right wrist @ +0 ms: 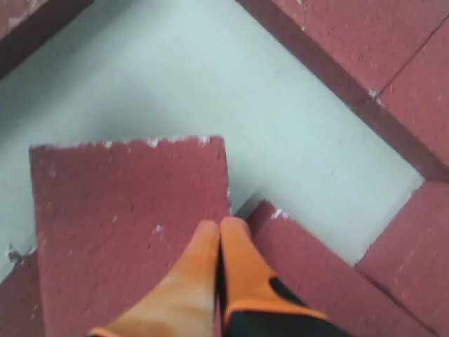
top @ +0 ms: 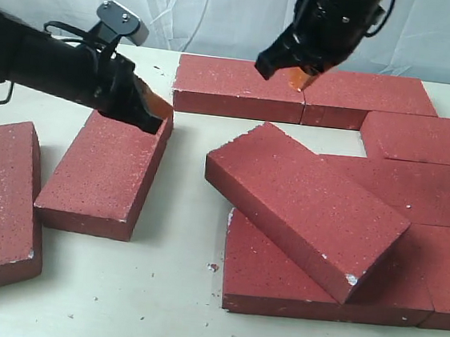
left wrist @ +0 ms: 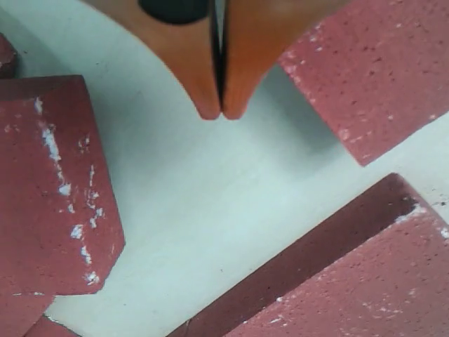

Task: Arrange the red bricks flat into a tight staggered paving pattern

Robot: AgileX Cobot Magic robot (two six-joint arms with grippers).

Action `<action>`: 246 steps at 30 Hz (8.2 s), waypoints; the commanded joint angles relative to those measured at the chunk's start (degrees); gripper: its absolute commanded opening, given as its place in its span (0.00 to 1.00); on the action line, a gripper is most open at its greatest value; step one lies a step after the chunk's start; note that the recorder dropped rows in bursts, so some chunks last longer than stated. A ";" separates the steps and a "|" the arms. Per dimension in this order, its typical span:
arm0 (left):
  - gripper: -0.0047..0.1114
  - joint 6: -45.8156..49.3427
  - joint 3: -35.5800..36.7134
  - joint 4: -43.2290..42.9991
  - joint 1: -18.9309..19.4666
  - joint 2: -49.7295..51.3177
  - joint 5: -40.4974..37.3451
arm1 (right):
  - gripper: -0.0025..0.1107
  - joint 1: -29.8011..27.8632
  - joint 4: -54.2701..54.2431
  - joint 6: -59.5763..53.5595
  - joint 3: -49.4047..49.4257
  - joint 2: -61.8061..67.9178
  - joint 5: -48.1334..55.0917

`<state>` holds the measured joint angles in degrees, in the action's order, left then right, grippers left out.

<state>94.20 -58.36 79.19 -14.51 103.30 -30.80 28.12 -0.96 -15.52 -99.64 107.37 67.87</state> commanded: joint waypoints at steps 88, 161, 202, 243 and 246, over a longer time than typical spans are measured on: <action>0.04 -19.34 -3.80 -19.86 4.10 3.35 -0.79 | 0.02 -0.14 28.18 14.77 32.32 -3.81 -41.43; 0.04 -27.28 -9.72 -28.18 -7.33 11.41 6.25 | 0.02 -0.76 -2.12 -24.67 32.32 6.17 -51.11; 0.04 -43.09 -9.88 -37.69 -4.04 9.73 19.05 | 0.02 -1.11 -6.45 -24.30 29.52 8.28 -57.16; 0.04 -41.31 -13.00 -37.67 -6.54 12.38 11.65 | 0.02 -2.46 -20.94 -36.19 29.52 1.51 -25.86; 0.04 -41.31 -13.12 -37.47 -6.89 12.51 13.14 | 0.02 -2.18 -22.83 -40.61 29.52 3.17 -26.71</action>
<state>52.89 -71.12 41.34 -20.79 115.53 -19.48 25.55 -21.71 -51.43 -70.04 109.25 41.28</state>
